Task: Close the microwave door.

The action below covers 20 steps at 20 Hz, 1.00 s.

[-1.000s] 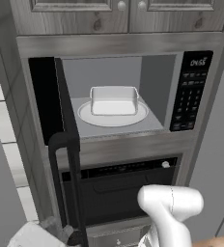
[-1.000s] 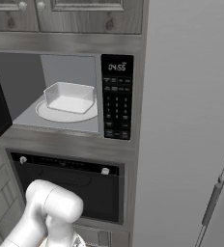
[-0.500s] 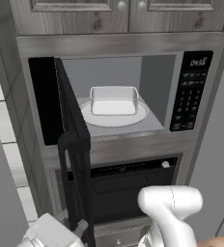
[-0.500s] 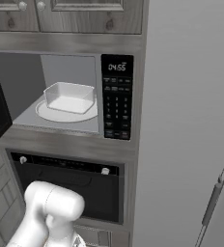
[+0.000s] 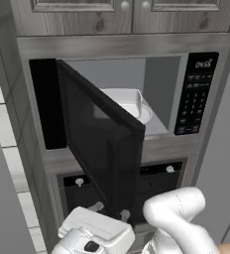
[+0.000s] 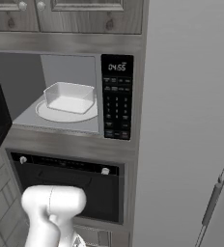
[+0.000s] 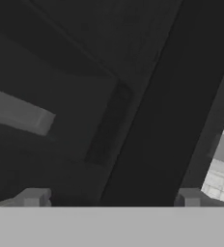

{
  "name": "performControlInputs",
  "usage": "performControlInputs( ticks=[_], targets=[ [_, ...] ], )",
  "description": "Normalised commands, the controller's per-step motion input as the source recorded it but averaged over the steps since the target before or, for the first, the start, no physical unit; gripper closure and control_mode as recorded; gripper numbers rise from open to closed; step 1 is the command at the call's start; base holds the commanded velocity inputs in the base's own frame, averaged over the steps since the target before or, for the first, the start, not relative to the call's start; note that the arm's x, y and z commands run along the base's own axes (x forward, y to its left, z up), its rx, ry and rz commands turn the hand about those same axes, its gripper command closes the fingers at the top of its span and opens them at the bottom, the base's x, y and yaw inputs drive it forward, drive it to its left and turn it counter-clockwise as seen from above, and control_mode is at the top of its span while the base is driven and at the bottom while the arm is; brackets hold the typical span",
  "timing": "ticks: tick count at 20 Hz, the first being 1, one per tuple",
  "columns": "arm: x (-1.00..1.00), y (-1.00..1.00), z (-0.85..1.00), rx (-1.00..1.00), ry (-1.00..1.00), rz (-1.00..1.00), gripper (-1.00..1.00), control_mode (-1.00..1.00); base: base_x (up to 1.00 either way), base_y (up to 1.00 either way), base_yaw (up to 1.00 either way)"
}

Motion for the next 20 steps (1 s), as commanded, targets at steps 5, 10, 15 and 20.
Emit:
performControlInputs(
  ticks=[5,10,15,20],
  targets=[
    [0.49,-1.00,-0.14,0.07,-0.12,0.29,-1.00,-1.00,0.00,0.00,0.00],
    [0.58,-1.00,-0.12,0.06,-0.05,0.28,-1.00,-1.00,0.00,0.00,0.00],
    [0.74,-1.00,-0.13,0.05,-0.02,0.27,-1.00,-1.00,0.00,0.00,0.00],
    [0.84,-1.00,-0.10,0.04,0.00,0.26,-1.00,-1.00,0.00,0.00,0.00]
  ],
)
